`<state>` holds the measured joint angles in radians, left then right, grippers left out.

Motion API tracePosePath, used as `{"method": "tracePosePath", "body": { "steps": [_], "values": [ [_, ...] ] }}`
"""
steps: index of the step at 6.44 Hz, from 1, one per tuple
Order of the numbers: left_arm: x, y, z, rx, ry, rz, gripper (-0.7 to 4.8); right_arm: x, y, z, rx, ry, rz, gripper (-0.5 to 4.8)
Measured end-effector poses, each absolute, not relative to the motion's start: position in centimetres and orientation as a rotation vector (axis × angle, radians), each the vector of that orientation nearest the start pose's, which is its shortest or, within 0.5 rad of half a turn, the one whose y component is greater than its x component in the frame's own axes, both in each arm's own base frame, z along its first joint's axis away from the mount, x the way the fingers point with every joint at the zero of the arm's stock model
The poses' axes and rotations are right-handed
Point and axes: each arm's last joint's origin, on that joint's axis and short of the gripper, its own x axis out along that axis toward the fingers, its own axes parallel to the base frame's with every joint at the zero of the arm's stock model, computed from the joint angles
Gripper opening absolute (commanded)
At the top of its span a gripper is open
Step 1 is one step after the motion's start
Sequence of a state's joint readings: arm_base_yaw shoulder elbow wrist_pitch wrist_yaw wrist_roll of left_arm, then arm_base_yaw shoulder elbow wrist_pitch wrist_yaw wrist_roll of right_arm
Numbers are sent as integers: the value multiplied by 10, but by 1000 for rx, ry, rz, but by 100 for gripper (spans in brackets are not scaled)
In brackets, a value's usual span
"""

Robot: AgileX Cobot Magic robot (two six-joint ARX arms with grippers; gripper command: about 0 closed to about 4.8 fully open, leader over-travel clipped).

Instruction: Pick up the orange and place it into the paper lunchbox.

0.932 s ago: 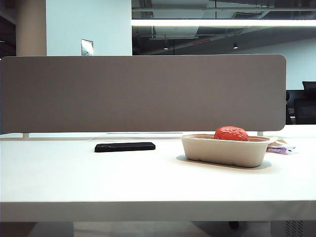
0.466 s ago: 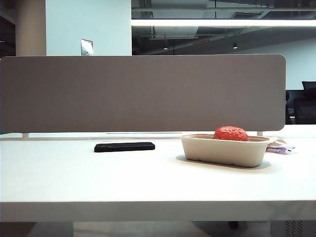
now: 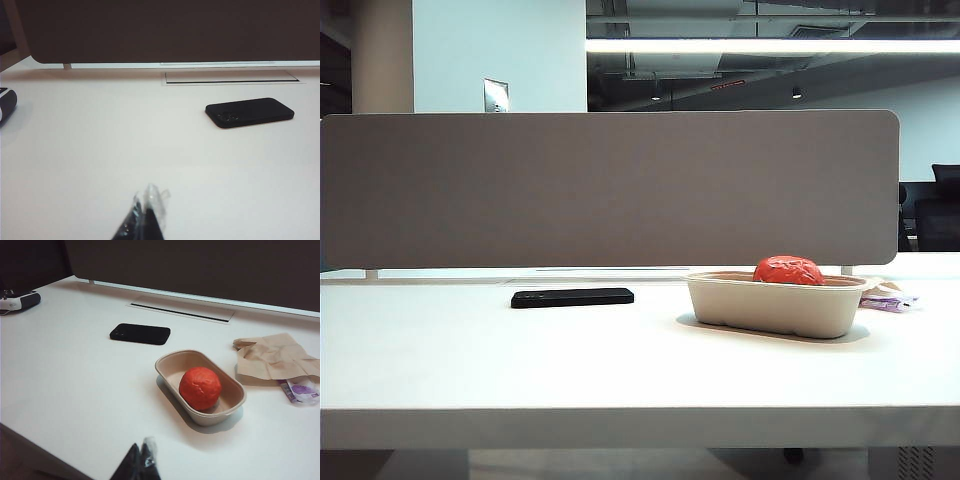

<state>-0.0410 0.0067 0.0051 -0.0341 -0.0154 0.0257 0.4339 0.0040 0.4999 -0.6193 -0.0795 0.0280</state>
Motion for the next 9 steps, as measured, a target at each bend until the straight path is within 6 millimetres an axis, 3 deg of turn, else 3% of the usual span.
{"method": "tracePosePath", "body": {
  "steps": [6, 7, 9],
  "values": [
    [98, -3, 161, 27, 35, -22, -1, 34, 18, 262, 5, 130, 495, -5],
    [98, -3, 161, 27, 35, -23, -1, 74, 14, 217, 14, 59, 71, -5],
    [98, -3, 161, 27, 35, -22, -1, 85, 9, 199, 22, 30, 4, -5]
  ]
}}
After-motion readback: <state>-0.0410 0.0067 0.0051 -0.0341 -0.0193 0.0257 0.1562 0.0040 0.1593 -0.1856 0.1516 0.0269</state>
